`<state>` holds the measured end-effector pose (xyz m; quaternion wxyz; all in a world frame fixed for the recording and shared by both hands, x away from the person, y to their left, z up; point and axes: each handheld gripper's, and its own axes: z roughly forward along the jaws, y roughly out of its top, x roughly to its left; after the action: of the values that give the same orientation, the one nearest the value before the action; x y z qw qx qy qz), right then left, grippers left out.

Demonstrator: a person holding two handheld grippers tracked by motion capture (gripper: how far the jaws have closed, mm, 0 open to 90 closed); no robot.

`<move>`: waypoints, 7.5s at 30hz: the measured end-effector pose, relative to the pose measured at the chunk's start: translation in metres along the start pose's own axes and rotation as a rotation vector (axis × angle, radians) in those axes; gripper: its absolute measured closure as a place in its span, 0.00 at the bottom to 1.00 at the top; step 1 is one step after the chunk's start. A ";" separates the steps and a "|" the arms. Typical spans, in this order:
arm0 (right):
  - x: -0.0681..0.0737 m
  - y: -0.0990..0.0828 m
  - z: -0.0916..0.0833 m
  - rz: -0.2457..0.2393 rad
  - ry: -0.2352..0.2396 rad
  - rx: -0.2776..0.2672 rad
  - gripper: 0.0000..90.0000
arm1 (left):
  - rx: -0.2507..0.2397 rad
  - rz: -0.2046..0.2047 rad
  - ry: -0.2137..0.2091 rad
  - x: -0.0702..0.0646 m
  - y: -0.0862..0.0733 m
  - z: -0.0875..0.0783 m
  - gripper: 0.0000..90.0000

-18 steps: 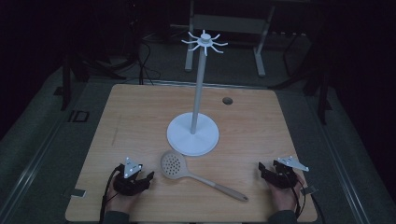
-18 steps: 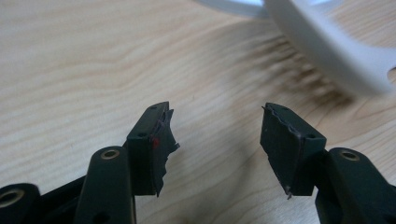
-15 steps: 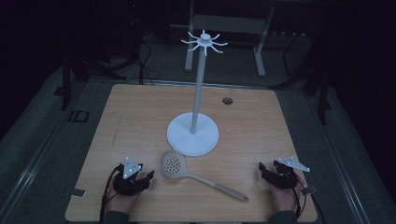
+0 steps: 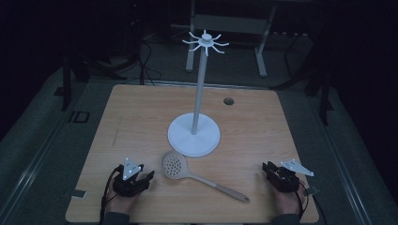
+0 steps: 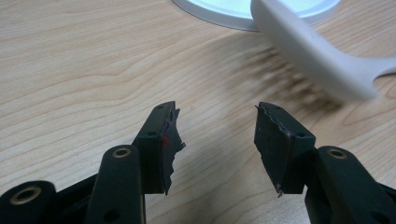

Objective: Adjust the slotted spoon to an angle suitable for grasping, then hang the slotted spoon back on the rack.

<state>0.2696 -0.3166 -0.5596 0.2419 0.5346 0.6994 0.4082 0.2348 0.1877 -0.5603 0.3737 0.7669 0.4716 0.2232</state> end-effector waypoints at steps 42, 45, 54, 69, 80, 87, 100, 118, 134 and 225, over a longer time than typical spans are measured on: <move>0.102 -0.043 -0.043 -0.392 0.405 0.203 1.00 | 0.000 -0.017 0.023 0.004 0.000 -0.001 0.54; 0.100 -0.043 -0.038 -0.398 0.347 0.222 1.00 | -0.002 -0.018 0.025 0.004 0.000 -0.001 0.54; 0.088 -0.028 -0.018 -0.353 0.245 0.202 1.00 | 0.009 -0.017 0.027 0.003 -0.001 0.001 0.54; 0.068 0.005 0.030 -0.280 0.172 0.184 1.00 | 0.017 -0.021 0.031 0.004 -0.001 0.002 0.54; 0.036 0.017 0.030 -0.146 0.080 0.145 1.00 | 0.014 -0.028 0.031 0.005 -0.002 0.002 0.54; 0.027 0.017 0.041 -0.100 0.025 0.167 1.00 | 0.012 -0.033 0.035 0.006 -0.002 0.002 0.54; 0.044 0.018 0.051 -0.080 0.087 0.160 1.00 | -0.054 -0.128 0.062 0.026 -0.003 -0.013 0.54; 0.082 0.018 0.062 -0.162 0.183 0.155 1.00 | -0.121 -0.155 0.080 0.040 -0.002 -0.032 0.54; 0.069 0.027 0.043 -0.154 0.165 0.087 0.92 | -0.105 -0.077 0.066 0.037 0.021 -0.037 0.54; 0.026 0.029 0.021 -0.066 0.162 0.043 0.60 | 0.459 0.586 -0.465 -0.102 0.133 0.108 0.71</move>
<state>0.2938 -0.2826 -0.5447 0.1865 0.4815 0.7426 0.4265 0.3369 0.0211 -0.5219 0.2108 0.9613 0.1747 0.0306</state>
